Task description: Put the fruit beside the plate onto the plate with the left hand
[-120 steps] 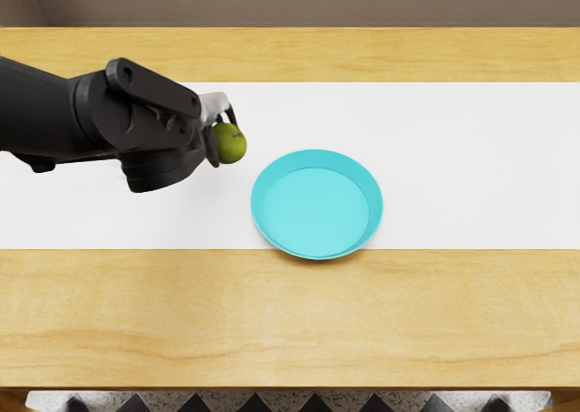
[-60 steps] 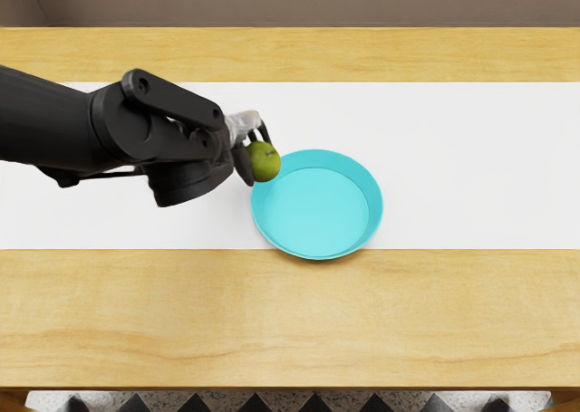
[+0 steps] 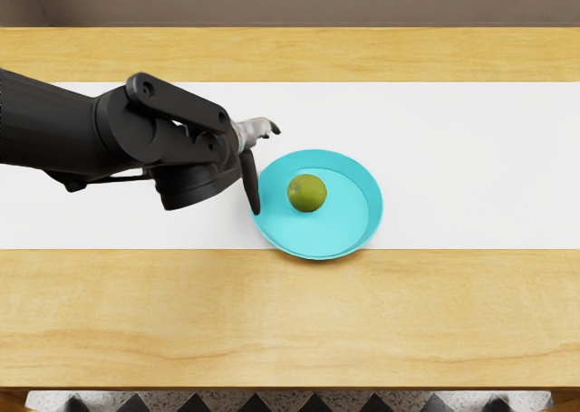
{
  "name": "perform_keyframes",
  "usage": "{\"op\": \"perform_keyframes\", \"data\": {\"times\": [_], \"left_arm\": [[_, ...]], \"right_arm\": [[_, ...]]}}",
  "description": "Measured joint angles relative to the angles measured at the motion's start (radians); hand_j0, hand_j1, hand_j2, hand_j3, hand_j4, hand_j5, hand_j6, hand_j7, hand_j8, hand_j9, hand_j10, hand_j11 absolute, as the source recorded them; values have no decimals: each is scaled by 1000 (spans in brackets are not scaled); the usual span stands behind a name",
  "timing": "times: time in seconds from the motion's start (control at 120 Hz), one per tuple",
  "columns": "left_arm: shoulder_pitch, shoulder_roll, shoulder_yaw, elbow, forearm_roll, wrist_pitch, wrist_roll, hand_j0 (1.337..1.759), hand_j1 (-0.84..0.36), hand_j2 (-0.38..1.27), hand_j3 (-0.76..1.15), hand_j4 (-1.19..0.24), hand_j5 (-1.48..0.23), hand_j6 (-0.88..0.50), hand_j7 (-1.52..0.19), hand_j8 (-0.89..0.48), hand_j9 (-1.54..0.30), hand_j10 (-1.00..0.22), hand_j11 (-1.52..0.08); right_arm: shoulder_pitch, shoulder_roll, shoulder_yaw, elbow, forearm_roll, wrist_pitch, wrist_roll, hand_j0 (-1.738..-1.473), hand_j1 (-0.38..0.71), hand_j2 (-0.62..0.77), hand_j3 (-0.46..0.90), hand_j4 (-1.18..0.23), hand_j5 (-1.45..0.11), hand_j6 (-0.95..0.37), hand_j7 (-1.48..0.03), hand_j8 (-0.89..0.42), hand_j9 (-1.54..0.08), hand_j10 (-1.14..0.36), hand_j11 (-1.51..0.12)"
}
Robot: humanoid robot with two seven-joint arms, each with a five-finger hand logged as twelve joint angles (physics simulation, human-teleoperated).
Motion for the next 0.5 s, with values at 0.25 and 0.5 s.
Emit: {"op": "perform_keyframes", "data": {"times": [0.25, 0.5], "left_arm": [[41, 330, 8, 26, 2, -20, -1, 1658, 299, 8, 0, -40, -59, -39, -58, -44, -58, -44, -58], [49, 723, -45, 31, 4, -243, -1, 1658, 324, 4, 0, -20, -29, -20, -29, -22, -28, -22, -28]], "right_arm": [[0, 0, 0, 0, 0, 0, 0, -1658, -349, 0, 0, 0, 0, 0, 0, 0, 0, 0, 0], [0, 0, 0, 0, 0, 0, 0, -1658, -349, 0, 0, 0, 0, 0, 0, 0, 0, 0, 0]]}}
